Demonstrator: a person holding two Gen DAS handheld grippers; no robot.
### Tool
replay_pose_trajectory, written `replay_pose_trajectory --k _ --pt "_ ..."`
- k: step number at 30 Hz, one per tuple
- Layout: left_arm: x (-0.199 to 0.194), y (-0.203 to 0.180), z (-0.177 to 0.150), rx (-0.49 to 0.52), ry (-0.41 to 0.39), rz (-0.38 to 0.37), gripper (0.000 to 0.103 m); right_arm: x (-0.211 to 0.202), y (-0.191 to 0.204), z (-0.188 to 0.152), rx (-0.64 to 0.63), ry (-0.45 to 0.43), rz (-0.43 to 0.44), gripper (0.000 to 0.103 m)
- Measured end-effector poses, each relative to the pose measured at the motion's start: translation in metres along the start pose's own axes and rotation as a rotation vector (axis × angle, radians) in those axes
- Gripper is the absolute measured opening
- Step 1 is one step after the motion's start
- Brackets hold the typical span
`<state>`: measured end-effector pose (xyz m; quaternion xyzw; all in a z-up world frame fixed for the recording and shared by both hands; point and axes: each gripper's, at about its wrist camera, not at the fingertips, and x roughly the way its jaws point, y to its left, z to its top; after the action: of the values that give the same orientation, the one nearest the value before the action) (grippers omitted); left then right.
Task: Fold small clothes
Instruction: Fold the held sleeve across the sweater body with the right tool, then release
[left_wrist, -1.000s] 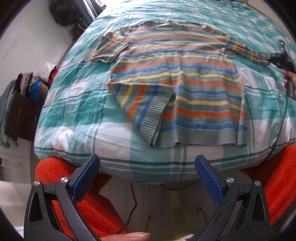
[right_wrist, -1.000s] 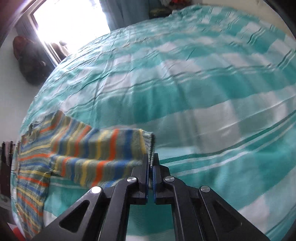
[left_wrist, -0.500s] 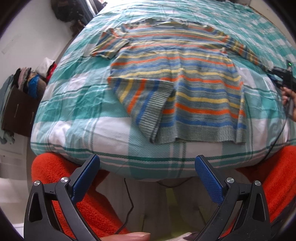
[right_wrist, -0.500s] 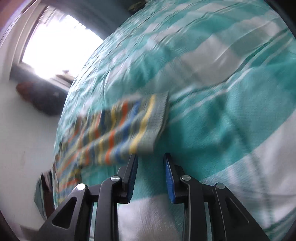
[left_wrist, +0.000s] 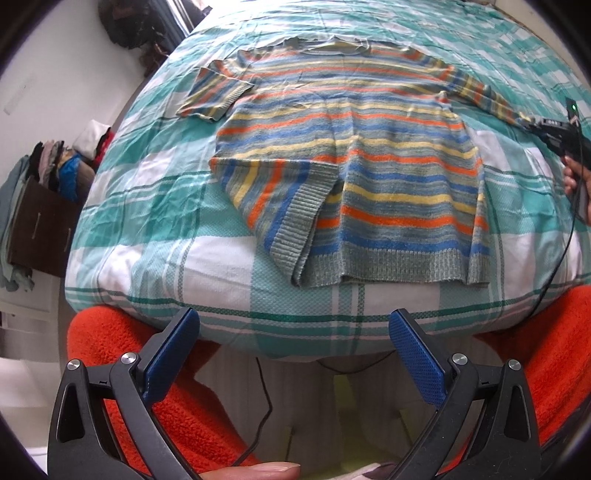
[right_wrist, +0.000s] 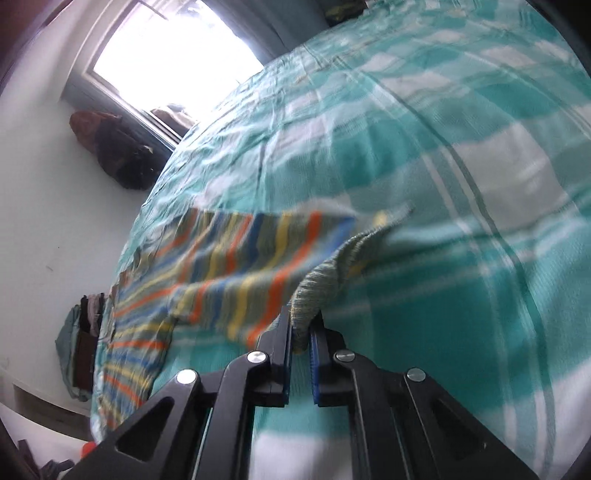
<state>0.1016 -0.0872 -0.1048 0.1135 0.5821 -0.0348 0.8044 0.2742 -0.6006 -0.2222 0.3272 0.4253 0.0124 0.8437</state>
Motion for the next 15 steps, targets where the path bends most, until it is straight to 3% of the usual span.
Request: replay_pose_trajectory --k 7,11,13,15 --pt "-0.001 -0.004 -0.003 0.02 0.007 0.0 0.102 -0.002 -0.016 -0.012 0.115 0.046 -0.127 0.009" --pt "-0.004 0.018 -0.003 -0.041 -0.011 0.02 0.102 -0.008 0.011 -0.015 0.035 0.057 -0.333 0.038" --pt "0.0 0.037 -0.005 -0.093 -0.015 0.036 0.102 -0.023 0.046 -0.027 -0.079 0.019 -0.445 0.042" --pt "0.011 0.057 -0.008 -0.145 -0.005 0.065 0.102 -0.039 0.103 -0.064 -0.239 0.014 -0.47 0.043"
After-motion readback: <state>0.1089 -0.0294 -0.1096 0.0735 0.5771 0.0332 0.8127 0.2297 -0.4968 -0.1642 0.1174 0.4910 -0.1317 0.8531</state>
